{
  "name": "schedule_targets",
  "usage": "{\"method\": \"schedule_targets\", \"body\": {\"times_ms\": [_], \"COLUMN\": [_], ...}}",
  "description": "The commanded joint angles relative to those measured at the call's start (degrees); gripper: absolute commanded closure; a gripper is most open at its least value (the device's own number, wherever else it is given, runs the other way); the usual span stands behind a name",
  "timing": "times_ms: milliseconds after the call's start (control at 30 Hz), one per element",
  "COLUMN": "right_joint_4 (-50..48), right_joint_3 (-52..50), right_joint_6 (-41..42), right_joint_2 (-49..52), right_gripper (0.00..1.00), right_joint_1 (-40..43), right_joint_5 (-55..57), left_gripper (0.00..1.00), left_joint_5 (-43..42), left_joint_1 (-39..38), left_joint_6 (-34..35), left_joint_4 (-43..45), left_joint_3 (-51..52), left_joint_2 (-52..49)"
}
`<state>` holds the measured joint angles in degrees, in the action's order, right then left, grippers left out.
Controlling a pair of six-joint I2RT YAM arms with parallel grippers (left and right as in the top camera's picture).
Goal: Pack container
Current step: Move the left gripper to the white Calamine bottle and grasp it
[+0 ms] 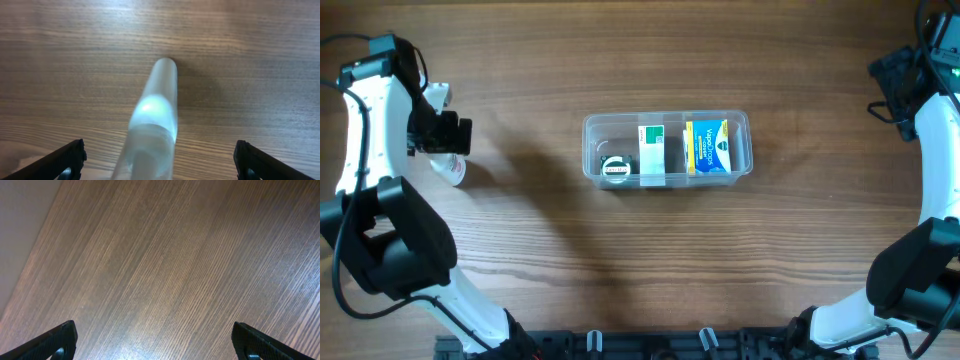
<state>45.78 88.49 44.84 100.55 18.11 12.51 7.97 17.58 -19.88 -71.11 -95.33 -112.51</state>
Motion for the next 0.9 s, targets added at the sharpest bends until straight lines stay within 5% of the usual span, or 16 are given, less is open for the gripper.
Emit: {"method": "schedule_targets", "body": {"times_ms": [0, 567, 867], "right_joint_4": [-0.11, -0.11, -0.11], "right_joint_3": [-0.22, -0.22, -0.22], "right_joint_6": [0.52, 0.55, 0.55], "right_joint_2": [0.50, 0.50, 0.50], "right_gripper": [0.00, 0.00, 0.00], "right_joint_1": [-0.09, -0.09, -0.09], "right_joint_5": [1.01, 0.98, 1.01], "left_gripper": [0.04, 0.04, 0.13], "left_joint_5": [-1.09, -3.10, -4.20], "left_joint_1": [0.28, 2.60, 3.58], "left_joint_6": [-1.16, -0.70, -0.79], "left_joint_4": [0.68, 3.85, 3.82], "left_joint_3": [1.01, 1.75, 1.75], "left_joint_2": [-0.81, -2.58, -2.60]}}
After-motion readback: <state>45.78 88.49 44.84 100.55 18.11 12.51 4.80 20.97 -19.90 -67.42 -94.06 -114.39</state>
